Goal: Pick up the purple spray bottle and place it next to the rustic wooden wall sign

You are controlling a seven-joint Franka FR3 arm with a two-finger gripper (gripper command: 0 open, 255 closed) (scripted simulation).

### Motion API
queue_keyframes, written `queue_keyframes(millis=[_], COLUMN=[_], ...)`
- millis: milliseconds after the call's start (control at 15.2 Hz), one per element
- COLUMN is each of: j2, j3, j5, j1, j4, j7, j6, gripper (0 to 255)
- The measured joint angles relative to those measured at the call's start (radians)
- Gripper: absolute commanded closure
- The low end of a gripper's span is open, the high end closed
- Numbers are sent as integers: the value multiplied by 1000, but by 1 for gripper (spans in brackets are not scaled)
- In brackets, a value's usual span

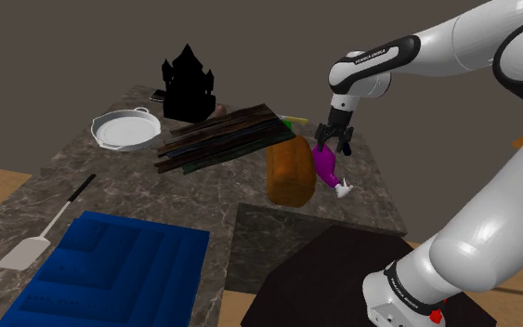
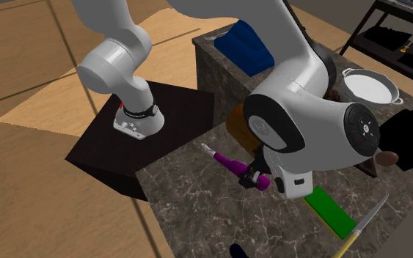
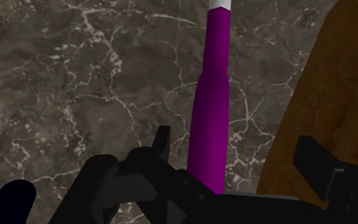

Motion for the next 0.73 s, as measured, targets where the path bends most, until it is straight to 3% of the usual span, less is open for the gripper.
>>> queue_keyframes(millis=[396,726], j2=[-16,-21], j3=[-4,-6], j5=[-10,-12], j1=[-3,-4], j4=[97,106], j7=[7,8], j6=[-111,-126], gripper=[0,0])
